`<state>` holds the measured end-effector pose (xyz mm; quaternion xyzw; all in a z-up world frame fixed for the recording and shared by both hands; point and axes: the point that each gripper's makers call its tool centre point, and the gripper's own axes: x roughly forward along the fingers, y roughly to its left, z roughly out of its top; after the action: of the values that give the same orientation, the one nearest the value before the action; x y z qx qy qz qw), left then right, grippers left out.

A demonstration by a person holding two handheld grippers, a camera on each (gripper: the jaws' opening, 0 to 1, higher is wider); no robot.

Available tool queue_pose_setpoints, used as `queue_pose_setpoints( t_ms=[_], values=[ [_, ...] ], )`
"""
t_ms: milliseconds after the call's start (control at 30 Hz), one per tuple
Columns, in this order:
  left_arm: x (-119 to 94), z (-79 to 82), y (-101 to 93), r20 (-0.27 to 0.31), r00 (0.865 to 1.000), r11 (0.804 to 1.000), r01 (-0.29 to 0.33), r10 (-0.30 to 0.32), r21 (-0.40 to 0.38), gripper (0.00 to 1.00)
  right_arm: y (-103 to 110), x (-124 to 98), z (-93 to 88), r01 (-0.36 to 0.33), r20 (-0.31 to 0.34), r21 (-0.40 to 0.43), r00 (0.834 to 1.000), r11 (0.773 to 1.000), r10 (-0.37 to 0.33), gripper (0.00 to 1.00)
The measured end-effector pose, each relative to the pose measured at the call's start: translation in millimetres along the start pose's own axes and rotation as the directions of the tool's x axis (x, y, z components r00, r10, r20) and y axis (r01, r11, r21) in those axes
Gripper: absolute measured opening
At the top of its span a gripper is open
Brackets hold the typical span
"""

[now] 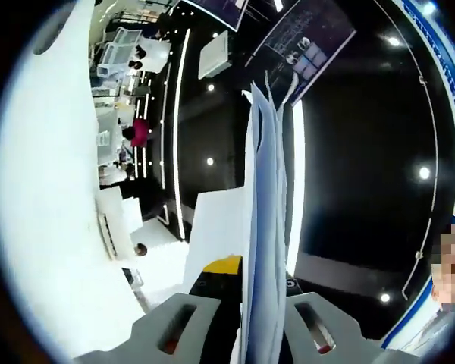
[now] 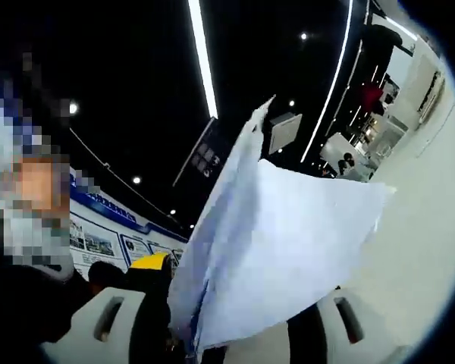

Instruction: Organize the stack of printing papers by aligning and flattening the scattered papers on the table

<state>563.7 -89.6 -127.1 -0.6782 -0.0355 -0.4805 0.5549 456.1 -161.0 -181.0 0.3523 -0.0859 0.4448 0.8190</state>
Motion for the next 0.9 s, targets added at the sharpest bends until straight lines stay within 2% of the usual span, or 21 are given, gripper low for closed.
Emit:
queue_pose_setpoints(
  t_ms=[33,67,133,233,467,667,800,900],
  values=[
    [-4,1.8,10.1,0.019,0.998,0.998,-0.058,0.058,0.008,0.06,2,0,-0.3,-0.011,0.0,-0.016,1.0,1.0,0.011,0.43],
    [-6,2.5,15.1,0.028,0.996,0.996,-0.087,0.087,0.004,0.06,4,0,-0.5,-0.018,-0.001,-0.023,1.0,1.0,0.018,0.4],
    [-8,1.6,22.8,0.028,0.993,0.994,-0.113,0.113,-0.001,0.06,10,0,-0.1,-0.05,0.005,-0.005,0.999,0.999,0.05,0.36],
    [-10,3.2,32.0,0.016,0.989,0.988,-0.147,0.147,0.046,0.06,11,-1,1.4,-0.063,0.01,0.023,0.998,0.998,0.063,0.35],
    [-11,1.4,30.2,0.005,0.988,0.984,-0.154,0.154,0.094,0.06,11,-1,0.6,-0.063,0.006,0.039,0.998,0.997,0.063,0.31],
    [-12,0.6,28.6,0.008,0.987,0.981,-0.159,0.159,0.114,0.06,4,-4,0.2,-0.03,0.001,0.055,1.0,0.998,0.03,0.25],
    [-12,1.3,23.0,-0.003,0.989,0.974,-0.148,0.151,0.171,0.06,1,-4,0.5,-0.015,0.002,0.076,1.0,0.997,0.015,0.24],
    [-12,5.0,21.9,0.0,0.989,0.974,-0.146,0.148,0.174,0.06,-2,-5,-0.7,-0.001,-0.004,0.074,1.0,0.997,0.001,0.24]
  ],
)
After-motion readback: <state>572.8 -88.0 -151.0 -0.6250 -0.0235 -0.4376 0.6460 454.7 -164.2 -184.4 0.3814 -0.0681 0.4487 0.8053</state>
